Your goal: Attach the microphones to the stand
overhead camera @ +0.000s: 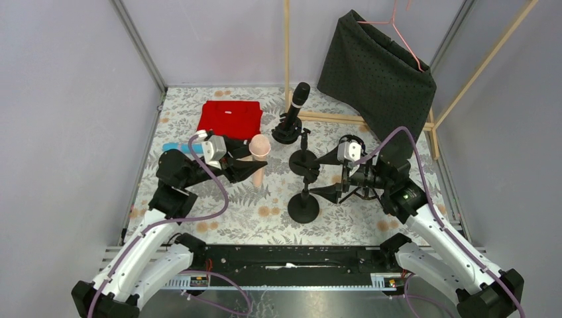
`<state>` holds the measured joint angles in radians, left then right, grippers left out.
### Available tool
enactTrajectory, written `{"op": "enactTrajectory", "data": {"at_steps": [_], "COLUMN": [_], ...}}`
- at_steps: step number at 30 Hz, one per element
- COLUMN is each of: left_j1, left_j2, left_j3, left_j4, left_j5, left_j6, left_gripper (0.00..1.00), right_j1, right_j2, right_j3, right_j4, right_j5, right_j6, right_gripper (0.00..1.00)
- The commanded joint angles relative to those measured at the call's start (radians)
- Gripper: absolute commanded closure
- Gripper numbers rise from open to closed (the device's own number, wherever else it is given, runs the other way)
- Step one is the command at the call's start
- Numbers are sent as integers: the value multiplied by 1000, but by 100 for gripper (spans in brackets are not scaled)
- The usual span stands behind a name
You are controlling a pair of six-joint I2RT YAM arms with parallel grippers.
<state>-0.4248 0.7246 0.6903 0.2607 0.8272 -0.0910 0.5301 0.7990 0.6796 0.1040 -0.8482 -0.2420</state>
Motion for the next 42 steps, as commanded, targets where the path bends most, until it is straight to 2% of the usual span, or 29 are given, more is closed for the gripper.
{"op": "enactTrajectory", "data": {"at_steps": [1,7,12,18,32,42], "left_j1": [-54,-171,-223,-242,-281,-284], "left_j2": [34,96,158,190,211,237], "left_j3": [84,169,243,284,285,319], "left_j4": [24,-41,-101,-128,-133,-144], "left_j5": [-9,-60,-77,-90,-99,-44], "left_j6": [58,184,252,307,339,380], "left_gripper": [100,100,100,100,100,100], "right_j1": [-2,-2,-2,-2,-3,-4], "right_j2": [4,0,12,23,28,22], "right_j3": [-8,-20,-21,-28,-33,-36], "right_j4": [80,133,132,133,149,140], "right_j5": [11,3,4,1,-5,-10], "right_j6": [30,70,71,72,85,93], "right_gripper": [9,9,12,14,12,15]}}
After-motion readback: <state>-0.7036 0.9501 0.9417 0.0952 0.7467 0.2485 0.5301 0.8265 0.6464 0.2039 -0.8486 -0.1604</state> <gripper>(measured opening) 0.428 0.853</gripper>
